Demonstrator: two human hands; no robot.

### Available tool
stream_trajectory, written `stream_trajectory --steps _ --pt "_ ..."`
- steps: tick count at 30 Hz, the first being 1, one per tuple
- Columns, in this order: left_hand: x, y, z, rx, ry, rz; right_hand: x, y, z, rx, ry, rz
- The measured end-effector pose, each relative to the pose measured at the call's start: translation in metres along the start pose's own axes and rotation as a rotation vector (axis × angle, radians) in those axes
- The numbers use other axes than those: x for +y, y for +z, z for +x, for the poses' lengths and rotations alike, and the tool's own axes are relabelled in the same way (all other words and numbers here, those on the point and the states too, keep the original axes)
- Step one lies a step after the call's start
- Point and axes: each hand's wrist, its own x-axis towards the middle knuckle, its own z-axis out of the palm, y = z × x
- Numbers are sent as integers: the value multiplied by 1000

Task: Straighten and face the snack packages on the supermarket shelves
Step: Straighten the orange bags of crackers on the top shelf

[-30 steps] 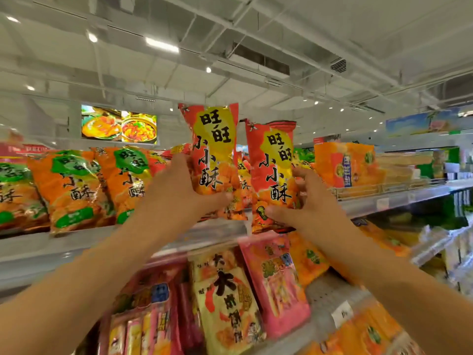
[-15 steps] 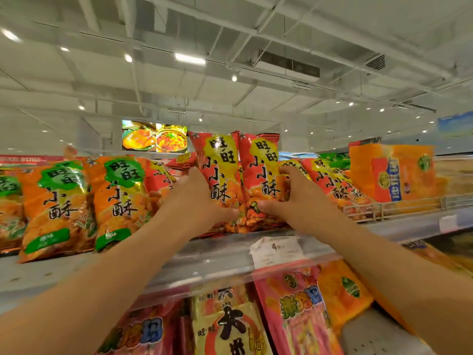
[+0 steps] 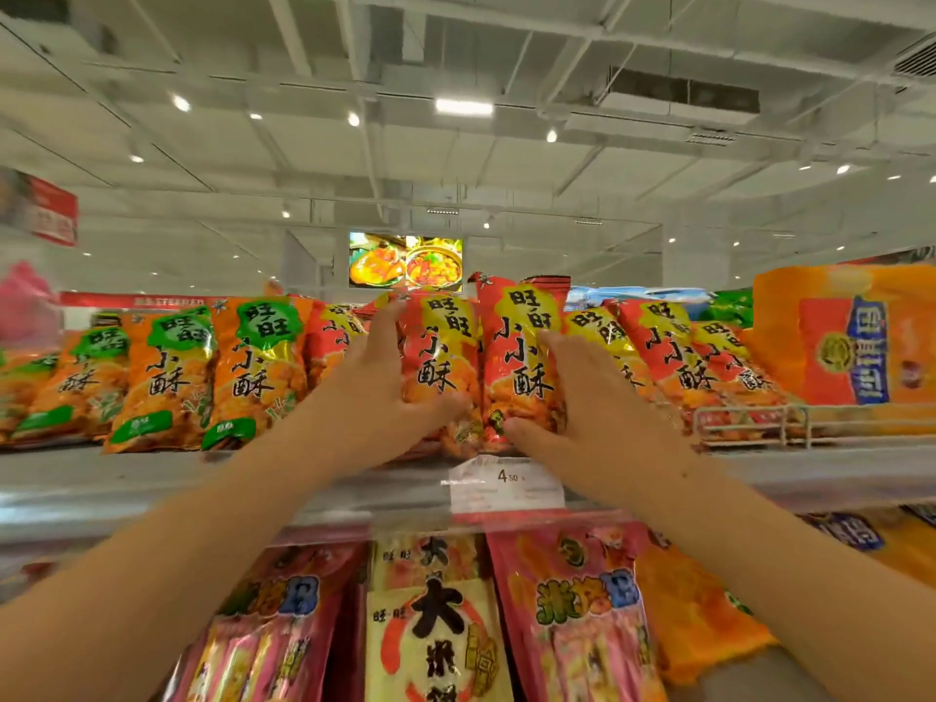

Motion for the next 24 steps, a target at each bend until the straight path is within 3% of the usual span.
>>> stream_trajectory --steps 3,7,19,24 --pt "3 7 -12 43 75 91 0 7 -7 50 -88 -24" --pt "4 14 -15 28 61 197 4 18 -11 40 -70 -77" --pt "0 16 -16 29 47 258 6 36 -18 90 -67 -227" --pt "0 12 -37 238 227 324 -1 36 -21 144 -80 -234"
